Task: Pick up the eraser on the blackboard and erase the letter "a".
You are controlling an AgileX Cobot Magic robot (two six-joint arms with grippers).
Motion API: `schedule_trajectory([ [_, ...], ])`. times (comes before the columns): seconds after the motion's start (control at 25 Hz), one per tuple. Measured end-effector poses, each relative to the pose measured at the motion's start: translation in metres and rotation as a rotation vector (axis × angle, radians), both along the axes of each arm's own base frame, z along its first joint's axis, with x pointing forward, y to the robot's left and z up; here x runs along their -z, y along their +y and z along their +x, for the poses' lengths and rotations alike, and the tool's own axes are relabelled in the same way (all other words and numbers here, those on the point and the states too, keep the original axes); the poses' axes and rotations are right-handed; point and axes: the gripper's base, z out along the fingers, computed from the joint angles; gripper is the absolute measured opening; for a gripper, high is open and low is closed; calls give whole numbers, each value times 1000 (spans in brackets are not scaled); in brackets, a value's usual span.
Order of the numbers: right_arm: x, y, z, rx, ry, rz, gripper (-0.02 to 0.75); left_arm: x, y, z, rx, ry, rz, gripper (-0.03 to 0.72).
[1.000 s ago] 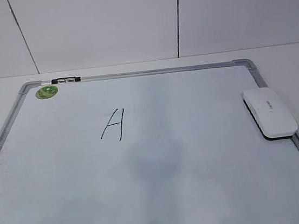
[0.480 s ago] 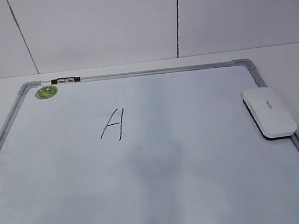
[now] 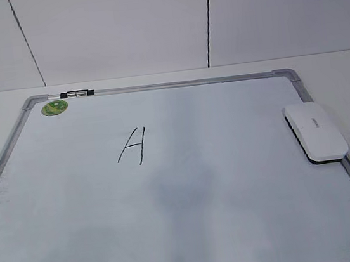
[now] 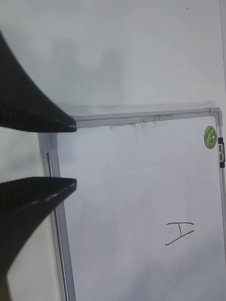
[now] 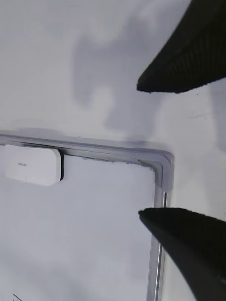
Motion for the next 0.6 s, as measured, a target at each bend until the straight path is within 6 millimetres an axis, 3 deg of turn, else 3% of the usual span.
schedule_trajectory([
  [0.6, 1, -2, -8, 8, -58, 0, 581, 0, 0, -1, -5, -12, -2, 237],
])
